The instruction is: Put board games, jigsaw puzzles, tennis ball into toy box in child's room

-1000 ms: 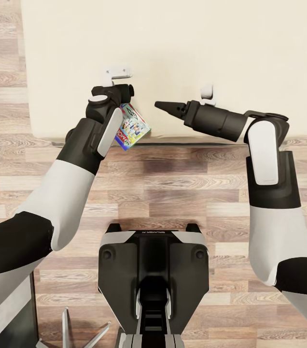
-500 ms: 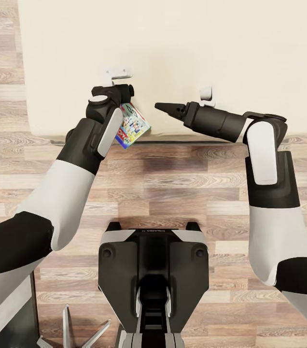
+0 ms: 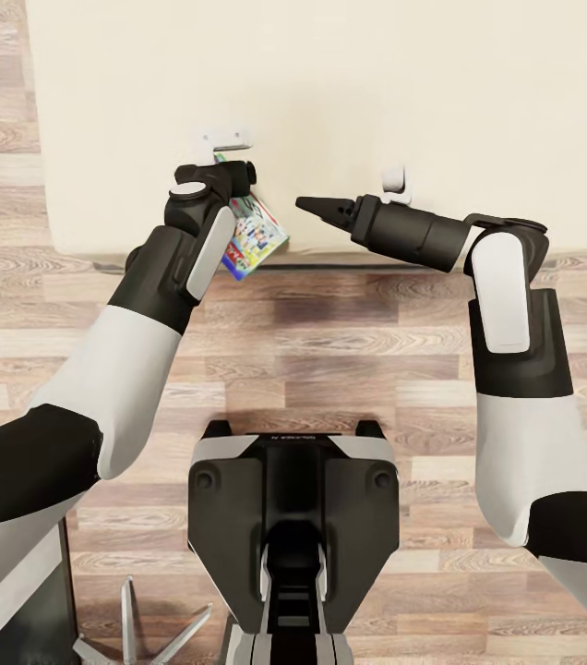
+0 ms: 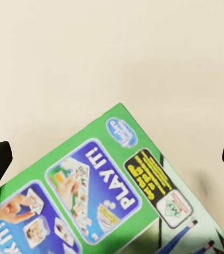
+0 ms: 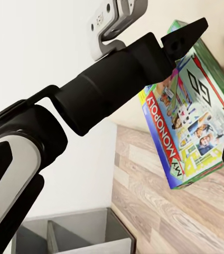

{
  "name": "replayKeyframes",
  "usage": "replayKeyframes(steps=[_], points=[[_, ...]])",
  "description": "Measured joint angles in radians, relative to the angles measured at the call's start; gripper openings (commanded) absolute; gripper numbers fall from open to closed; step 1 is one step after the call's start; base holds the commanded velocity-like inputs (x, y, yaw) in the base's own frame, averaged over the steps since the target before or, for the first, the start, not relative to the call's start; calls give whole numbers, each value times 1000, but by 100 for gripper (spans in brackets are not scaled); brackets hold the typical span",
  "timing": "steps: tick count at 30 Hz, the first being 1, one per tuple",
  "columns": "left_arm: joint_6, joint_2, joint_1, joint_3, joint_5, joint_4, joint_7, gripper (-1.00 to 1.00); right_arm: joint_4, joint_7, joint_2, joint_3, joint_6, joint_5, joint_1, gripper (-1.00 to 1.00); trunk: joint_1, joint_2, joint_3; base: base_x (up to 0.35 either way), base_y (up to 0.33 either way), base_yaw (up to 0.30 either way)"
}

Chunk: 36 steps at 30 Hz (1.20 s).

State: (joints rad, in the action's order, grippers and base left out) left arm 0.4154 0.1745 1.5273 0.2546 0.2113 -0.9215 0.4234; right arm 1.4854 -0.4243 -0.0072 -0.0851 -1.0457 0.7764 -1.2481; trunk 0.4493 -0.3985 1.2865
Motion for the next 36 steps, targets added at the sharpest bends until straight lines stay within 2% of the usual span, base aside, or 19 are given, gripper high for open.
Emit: replayKeyframes(steps=[36], points=[[-2, 0, -1, 1, 4, 0, -2, 100, 1, 0, 0, -2, 0, -3, 0, 100, 0, 0, 5, -11, 0, 0]])
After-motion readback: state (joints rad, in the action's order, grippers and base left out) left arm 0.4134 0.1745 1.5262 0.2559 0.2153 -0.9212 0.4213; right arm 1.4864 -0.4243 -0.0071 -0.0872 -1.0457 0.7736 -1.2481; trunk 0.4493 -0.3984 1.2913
